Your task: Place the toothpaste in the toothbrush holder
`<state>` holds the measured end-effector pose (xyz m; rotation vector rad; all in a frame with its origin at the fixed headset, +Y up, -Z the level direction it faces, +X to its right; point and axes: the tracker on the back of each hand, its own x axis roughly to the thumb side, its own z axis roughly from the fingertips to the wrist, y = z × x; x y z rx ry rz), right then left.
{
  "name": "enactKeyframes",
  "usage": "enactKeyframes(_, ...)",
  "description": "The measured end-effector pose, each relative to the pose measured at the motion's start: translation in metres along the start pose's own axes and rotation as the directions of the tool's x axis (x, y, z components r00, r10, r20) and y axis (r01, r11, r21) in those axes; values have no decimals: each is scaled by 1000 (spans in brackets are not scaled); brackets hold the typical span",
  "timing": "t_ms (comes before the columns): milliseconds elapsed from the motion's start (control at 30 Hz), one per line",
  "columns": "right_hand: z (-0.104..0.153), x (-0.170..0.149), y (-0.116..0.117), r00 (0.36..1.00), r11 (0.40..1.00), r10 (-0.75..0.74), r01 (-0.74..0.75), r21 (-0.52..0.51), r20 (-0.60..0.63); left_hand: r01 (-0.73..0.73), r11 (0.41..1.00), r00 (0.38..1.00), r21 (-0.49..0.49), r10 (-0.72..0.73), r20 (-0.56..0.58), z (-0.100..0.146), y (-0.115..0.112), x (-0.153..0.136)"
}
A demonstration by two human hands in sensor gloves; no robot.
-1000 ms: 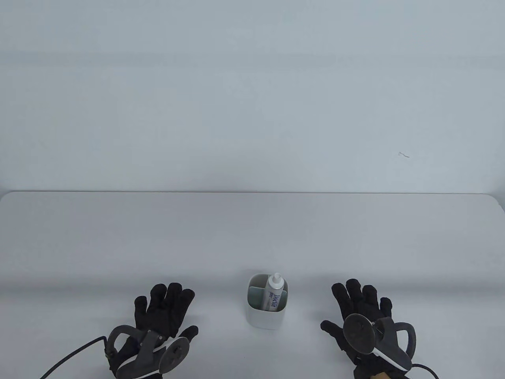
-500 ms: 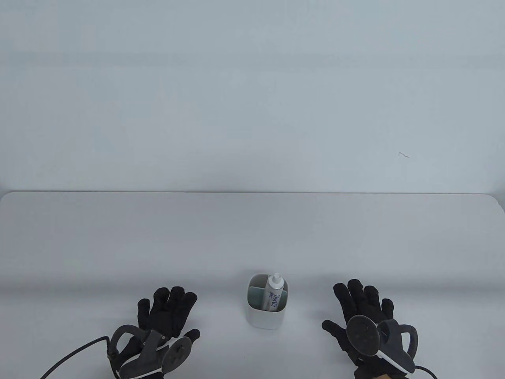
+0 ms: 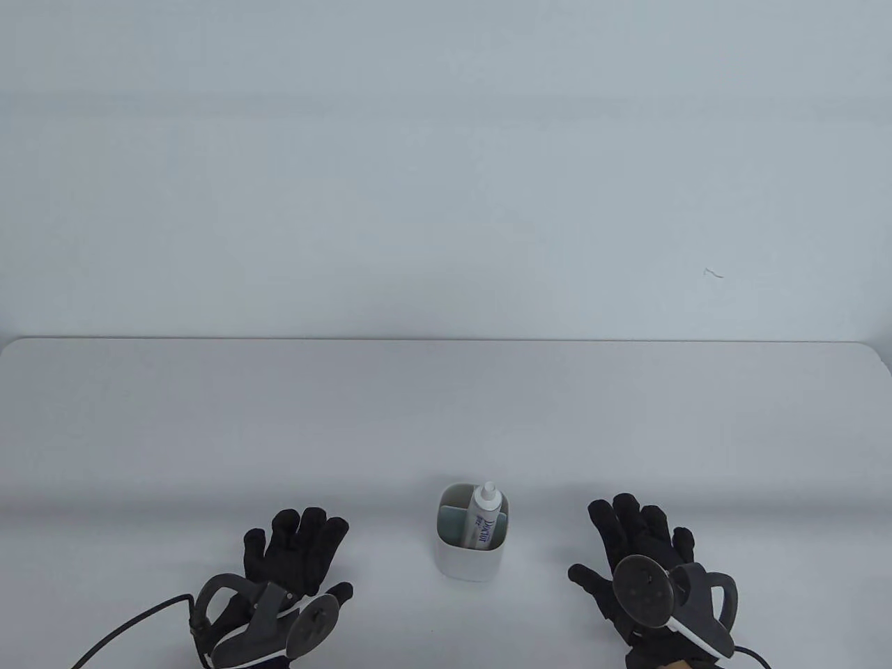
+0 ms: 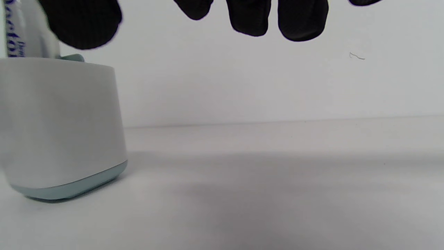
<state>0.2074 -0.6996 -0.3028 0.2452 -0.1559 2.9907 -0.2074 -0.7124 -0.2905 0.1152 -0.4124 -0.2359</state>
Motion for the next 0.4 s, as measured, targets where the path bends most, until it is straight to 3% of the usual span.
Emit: enactKeyframes(400,0,0,0,1000,1000,-8,8,5,0,0,1000,1000,-2,0,0,0,0,0)
